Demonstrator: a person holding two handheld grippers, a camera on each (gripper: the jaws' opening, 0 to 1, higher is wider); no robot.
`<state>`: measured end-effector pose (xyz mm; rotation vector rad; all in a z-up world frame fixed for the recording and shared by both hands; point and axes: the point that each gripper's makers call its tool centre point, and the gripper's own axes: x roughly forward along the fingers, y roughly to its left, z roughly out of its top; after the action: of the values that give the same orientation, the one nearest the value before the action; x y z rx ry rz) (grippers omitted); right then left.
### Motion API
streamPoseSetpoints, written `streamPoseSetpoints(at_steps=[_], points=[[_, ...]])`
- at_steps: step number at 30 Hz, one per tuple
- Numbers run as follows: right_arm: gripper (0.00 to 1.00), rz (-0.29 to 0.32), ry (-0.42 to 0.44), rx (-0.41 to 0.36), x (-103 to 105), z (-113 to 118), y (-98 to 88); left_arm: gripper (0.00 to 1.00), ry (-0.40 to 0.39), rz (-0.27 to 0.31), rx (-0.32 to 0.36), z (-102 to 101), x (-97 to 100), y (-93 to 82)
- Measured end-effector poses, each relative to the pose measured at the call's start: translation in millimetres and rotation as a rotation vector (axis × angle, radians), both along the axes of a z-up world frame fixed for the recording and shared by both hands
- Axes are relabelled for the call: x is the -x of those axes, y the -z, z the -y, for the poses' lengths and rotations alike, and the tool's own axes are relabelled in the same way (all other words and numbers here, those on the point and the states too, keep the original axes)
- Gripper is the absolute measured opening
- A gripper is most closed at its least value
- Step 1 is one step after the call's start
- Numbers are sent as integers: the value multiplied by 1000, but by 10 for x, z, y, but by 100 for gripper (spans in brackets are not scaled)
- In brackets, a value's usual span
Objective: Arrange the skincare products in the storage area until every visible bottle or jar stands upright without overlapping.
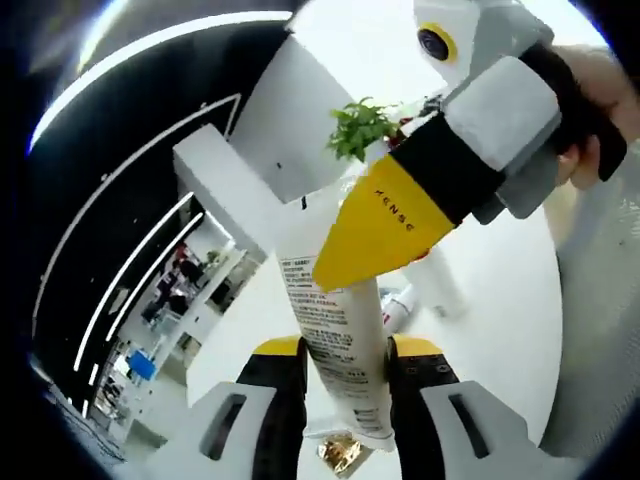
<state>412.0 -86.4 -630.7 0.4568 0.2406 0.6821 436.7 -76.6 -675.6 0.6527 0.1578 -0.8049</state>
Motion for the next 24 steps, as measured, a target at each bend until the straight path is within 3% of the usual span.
streamPoseSetpoints(at_steps=[2, 4, 5, 6, 8, 11, 13, 19, 24], points=[[22, 7, -17, 22, 30, 0, 0, 27, 68, -40, 41, 18, 25, 5], [22, 24, -35, 23, 52, -2, -21, 27, 72, -84, 53, -39, -4, 67], [22, 23, -59, 40, 73, -13, 0, 27, 127, -87, 46, -20, 22, 88], [22, 25, -65, 61, 75, 1, 21, 27, 124, -144, 102, -34, 25, 98], [26, 38, -75, 112, 78, 31, 57, 27, 202, -216, 176, -19, 96, 84], [26, 31, -100, 110, 107, 54, 73, 28, 291, -315, 180, -48, 208, 154], [26, 37, -132, 124, 133, 55, 89, 27, 325, -305, 177, -55, 226, 168], [26, 112, -265, 200, 240, -6, 92, 27, 479, -422, 216, -38, 443, 209], [28, 155, -377, 221, 288, -55, 115, 27, 622, -466, 200, 1, 639, 224]])
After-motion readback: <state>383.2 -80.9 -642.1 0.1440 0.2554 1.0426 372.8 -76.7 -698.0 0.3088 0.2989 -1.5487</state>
